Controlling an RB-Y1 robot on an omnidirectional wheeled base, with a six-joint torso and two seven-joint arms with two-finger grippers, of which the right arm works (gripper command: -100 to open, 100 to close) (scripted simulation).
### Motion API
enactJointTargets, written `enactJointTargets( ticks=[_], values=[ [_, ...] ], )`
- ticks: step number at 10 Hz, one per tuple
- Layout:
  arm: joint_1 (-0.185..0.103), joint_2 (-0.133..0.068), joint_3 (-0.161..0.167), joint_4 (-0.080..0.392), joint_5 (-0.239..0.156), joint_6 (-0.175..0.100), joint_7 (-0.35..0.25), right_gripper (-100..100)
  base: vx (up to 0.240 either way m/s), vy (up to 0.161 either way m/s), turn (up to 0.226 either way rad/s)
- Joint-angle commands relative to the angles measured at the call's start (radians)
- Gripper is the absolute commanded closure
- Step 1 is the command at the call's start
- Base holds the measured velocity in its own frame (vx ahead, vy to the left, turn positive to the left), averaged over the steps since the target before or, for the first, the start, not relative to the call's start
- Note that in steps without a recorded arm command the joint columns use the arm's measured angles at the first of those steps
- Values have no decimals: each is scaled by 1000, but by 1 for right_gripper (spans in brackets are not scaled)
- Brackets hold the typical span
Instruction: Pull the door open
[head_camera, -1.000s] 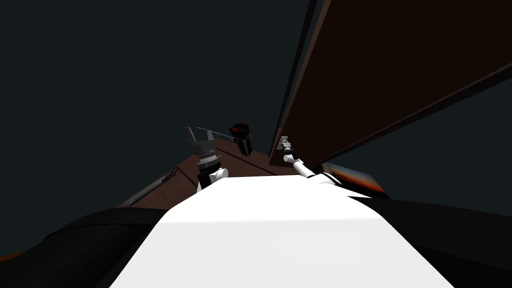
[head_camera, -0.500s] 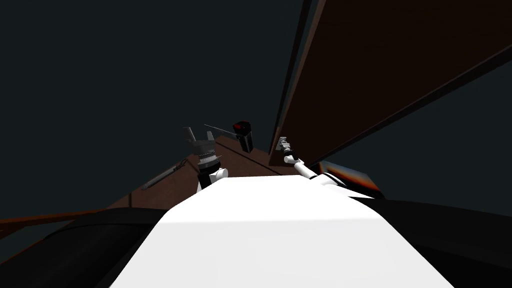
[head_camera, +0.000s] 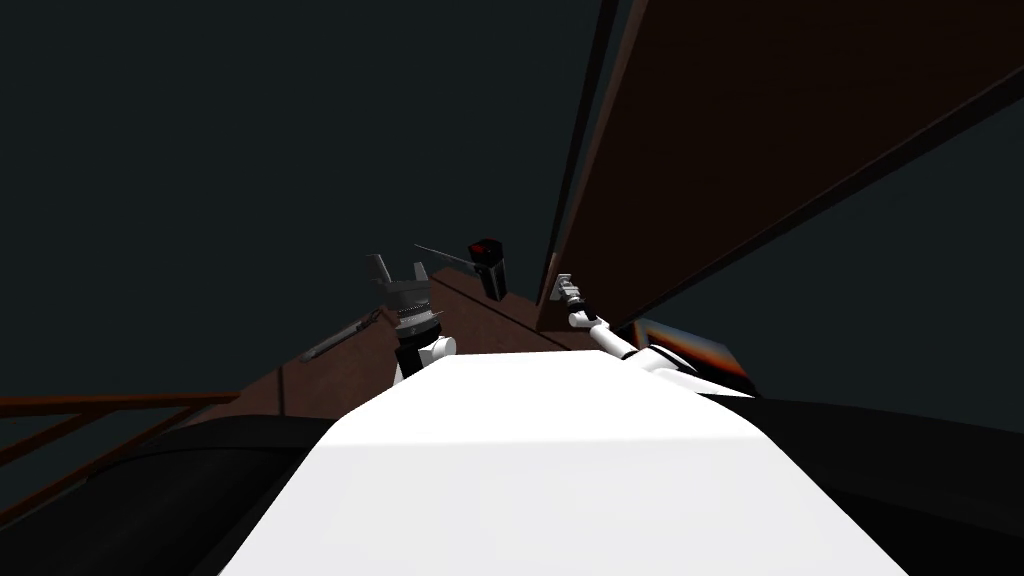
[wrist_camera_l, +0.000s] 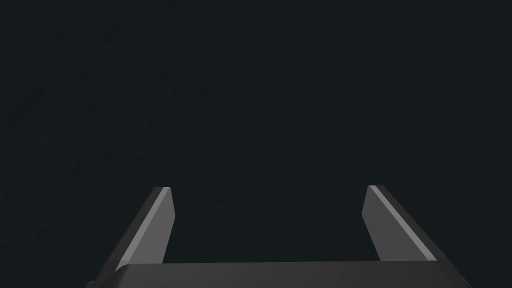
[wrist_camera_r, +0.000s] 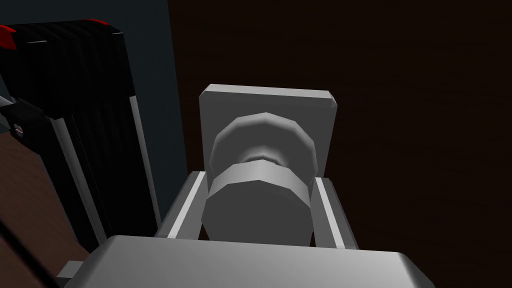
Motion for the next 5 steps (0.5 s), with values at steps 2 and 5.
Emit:
enactJointTargets(
  ticks=[2, 5],
  values=[
    [18, -22, 38, -38, 8, -1, -29, 100, -211, -117, 82],
    [25, -47, 79, -61, 17, -8, -65, 100, -210, -105, 76]
  ],
)
